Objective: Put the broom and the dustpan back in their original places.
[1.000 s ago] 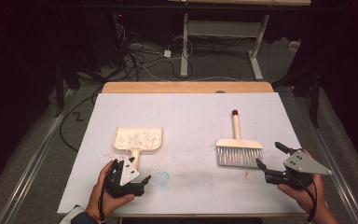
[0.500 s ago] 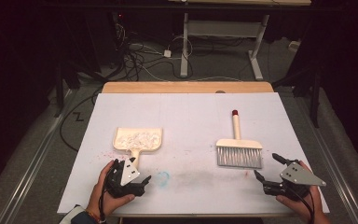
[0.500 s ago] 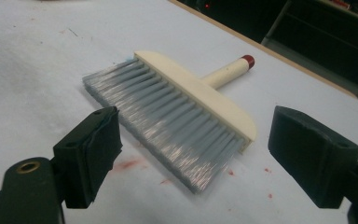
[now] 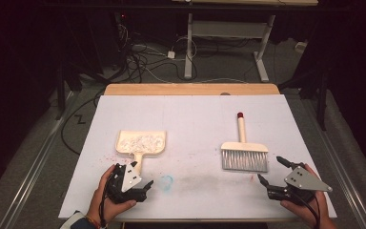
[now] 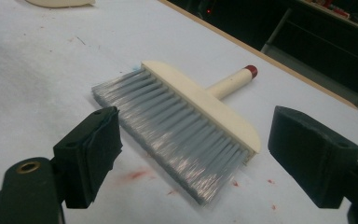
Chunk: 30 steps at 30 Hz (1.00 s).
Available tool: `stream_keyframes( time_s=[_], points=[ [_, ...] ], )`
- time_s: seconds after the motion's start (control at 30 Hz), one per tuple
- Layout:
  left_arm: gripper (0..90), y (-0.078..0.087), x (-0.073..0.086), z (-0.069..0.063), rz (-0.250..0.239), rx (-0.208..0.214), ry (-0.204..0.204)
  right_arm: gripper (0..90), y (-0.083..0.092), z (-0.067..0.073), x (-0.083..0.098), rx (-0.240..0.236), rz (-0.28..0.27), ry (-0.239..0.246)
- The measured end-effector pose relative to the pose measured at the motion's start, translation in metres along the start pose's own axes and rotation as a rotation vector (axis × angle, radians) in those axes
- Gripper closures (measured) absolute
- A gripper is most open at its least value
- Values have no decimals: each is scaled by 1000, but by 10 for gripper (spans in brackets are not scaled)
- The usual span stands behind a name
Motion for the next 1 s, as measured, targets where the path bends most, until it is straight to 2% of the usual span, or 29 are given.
stream_keyframes(
  time_s=[1.0],
  points=[
    [182, -5, -3, 1, 4, 0, 5, 174, -1, 0, 2, 3, 17, 20]
  ],
)
Point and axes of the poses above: each handheld gripper's, and its own axes: y roughly backward along the jaws, x roughly out of its underside, z roughly to its left, the point moved 6 cm from there along -y, roughly forward along the jaws, and after that the axes turned 3 degrees about x, right-handed, at the moved point
